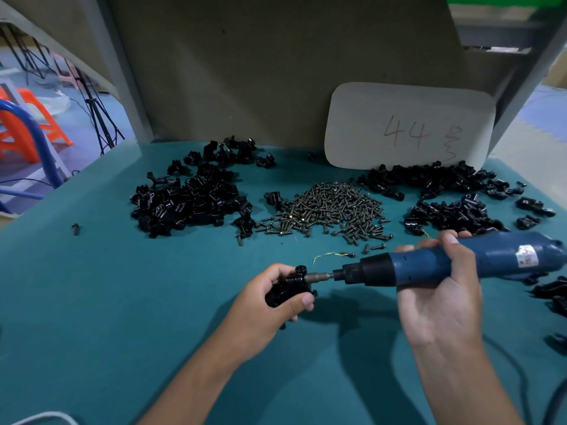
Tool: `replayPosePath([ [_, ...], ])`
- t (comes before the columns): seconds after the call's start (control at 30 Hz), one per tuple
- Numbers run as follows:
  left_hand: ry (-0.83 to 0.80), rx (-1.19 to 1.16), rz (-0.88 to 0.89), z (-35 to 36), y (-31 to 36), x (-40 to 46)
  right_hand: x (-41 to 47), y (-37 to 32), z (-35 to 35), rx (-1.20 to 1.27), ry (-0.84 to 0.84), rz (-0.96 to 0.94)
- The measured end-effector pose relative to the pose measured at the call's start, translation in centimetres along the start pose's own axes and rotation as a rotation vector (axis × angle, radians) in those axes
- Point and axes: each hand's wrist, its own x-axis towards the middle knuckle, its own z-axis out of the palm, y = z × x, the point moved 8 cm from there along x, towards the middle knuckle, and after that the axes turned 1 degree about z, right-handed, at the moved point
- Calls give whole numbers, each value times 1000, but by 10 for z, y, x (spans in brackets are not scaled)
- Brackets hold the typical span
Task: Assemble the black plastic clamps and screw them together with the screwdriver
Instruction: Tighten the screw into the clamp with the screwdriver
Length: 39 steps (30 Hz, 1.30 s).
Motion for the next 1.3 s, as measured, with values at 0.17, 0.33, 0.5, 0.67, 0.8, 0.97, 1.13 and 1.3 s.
replayPosePath([
  [0.17, 6, -6, 4, 1, 1, 0, 0, -1, -1, -4, 22, -5],
  [0.33, 8, -9, -2, 1, 1, -1, 0, 2, -2, -10, 24, 4],
  [0.5, 10, -13, -6, 2, 0, -1, 0, 3, -4, -22, 40, 10],
  [0.67, -56, -53, -31, 8, -1, 0, 3, -1, -4, -17, 1, 23],
  [0.8, -151, -98, -102, 12, -4, -1, 3, -6, 8, -19, -139, 44],
  [0.97, -184, -128, -128, 12, -5, -1, 8, -18, 13, 18, -201, 46],
  [1.13, -71, -339, -142, 5, -6, 1, 10, -24, 6, 40, -142, 33],
  [1.3, -107, -330, -122, 8, -4, 1, 7, -16, 4, 26, -114, 39],
])
